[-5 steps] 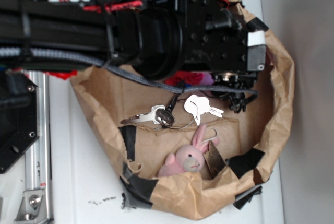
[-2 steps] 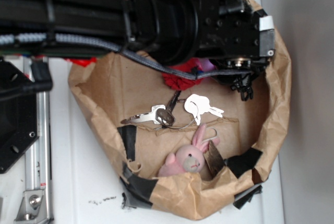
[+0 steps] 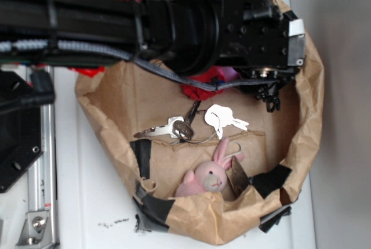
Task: Grab the blue cloth.
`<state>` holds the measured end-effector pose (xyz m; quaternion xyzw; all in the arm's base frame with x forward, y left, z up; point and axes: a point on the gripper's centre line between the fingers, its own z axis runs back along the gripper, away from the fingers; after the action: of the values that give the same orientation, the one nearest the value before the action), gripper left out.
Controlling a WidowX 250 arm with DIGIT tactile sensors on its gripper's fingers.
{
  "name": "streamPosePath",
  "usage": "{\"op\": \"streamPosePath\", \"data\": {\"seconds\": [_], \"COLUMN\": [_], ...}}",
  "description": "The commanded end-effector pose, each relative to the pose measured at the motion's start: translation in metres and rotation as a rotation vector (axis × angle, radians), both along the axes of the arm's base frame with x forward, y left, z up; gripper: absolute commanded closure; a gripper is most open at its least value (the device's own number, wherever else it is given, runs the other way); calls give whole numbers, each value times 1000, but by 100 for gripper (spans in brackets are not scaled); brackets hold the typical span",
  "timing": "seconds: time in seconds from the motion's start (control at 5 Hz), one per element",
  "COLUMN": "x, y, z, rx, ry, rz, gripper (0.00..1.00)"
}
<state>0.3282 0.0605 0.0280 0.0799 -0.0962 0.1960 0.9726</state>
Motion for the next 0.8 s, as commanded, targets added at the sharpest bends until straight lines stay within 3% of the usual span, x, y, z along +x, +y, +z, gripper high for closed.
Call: {"op": "streamPosePath", "data": {"seconds": [0.0, 0.2, 0.4, 0.6], "x": [-8, -30, -44, -45], "y": [9, -26, -44, -54], "z": [81, 125, 149, 145], "rx": [-228, -339, -386, -357], "ry": [-145, -94, -73, -55], "rz": [-134, -321, -414, -423], "gripper": [100, 100, 100, 100]}}
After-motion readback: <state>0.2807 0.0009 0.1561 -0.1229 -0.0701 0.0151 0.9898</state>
